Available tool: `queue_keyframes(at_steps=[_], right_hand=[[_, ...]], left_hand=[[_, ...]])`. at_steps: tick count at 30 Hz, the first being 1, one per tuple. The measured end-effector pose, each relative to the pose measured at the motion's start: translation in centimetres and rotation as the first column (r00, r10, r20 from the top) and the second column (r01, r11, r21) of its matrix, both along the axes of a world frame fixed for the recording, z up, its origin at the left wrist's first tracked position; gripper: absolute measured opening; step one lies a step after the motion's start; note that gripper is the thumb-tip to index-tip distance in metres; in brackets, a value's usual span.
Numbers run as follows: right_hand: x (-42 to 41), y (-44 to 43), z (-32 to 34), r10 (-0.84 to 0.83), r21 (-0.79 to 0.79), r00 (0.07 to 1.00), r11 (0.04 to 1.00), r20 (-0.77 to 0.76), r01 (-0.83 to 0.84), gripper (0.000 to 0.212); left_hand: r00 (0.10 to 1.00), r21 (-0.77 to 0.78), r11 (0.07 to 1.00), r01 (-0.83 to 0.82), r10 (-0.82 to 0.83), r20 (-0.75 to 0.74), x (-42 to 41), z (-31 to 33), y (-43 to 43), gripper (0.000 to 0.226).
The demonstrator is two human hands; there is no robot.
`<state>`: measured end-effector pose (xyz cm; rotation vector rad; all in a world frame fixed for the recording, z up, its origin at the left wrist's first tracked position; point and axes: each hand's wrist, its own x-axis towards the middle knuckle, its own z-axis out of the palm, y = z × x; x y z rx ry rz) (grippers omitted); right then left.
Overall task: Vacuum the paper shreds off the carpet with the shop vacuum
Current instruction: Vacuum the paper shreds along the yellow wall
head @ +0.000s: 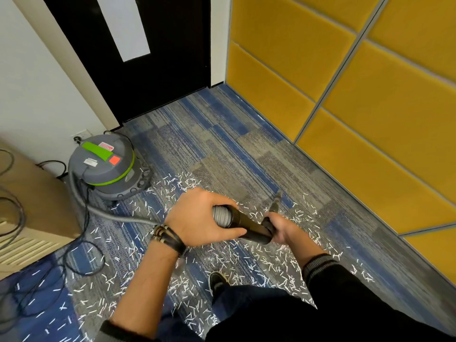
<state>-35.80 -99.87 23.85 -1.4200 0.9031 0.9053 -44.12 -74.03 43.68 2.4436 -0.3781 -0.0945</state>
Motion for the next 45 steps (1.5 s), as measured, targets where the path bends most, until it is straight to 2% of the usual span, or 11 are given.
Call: queue_keyframes(at_steps=[6,11,13,17,21,24,30,33,37,40,45], right_hand=[[-1.2,-0.7,0.6,0.006,0.026,1.000,1.000,0.004,-0.006,0.024],[-5.6,-6.2,-0.6,-0.035,-0.085,0.999,0.996,-0.037,0.032,0.033],[-5.6,-7.2,-1.8,-0.030,-0.132,0.999,0.991,-0.025,0.027,0.039],[-3.8,-4.3,0.3,-0.044,-0.096,0.999,0.994,0.014,0.045,0.025],[-2.9,-1.5,1.6,-0.126,-0.009,0.991,0.992,0.036,0.127,0.030],[-4.0,-1.2,2.1,-0.210,0.030,0.977,0.977,0.022,0.210,0.022],[-4.1,-5.0,0.5,-0.228,-0.072,0.973,0.970,0.038,0.230,0.021],[-2.1,-5.2,2.2,-0.274,-0.011,0.961,0.962,0.029,0.274,0.016],[1.5,-6.4,2.5,-0.489,0.076,0.872,0.869,-0.012,0.488,0.020],[3.1,-6.9,0.9,-0.458,0.072,0.888,0.887,0.033,0.455,0.011],[1.4,-8.1,-1.4,-0.566,0.063,0.824,0.822,-0.019,0.566,0.035]], left_hand=[[0.999,-0.100,0.995,0.005,-0.010,-0.052,0.4,0.5,0.5,0.050],[0.976,-0.098,0.987,0.124,-0.139,-0.167,0.2,-1.3,-2.8,0.043],[0.978,-0.076,0.986,0.146,-0.156,-0.140,0.2,-1.5,-3.6,0.047],[0.986,-0.055,0.988,0.146,-0.150,-0.074,1.3,0.0,-2.4,0.051],[0.978,-0.061,0.977,0.206,-0.207,-0.009,2.8,2.3,-1.1,0.050],[0.970,-0.046,0.969,0.243,-0.244,-0.019,3.4,2.8,-1.1,0.047],[0.977,-0.102,0.972,0.211,-0.214,-0.024,2.8,1.8,-2.4,0.050],[0.977,-0.114,0.970,0.215,-0.214,0.019,3.4,2.1,-3.2,0.048],[0.975,-0.084,0.971,0.222,-0.220,0.035,5.4,1.7,-4.2,0.048],[0.975,-0.027,0.975,0.220,-0.220,0.012,6.7,0.4,-5.8,0.046],[0.950,0.020,0.951,0.308,-0.306,-0.055,7.4,-0.4,-8.2,0.044]])
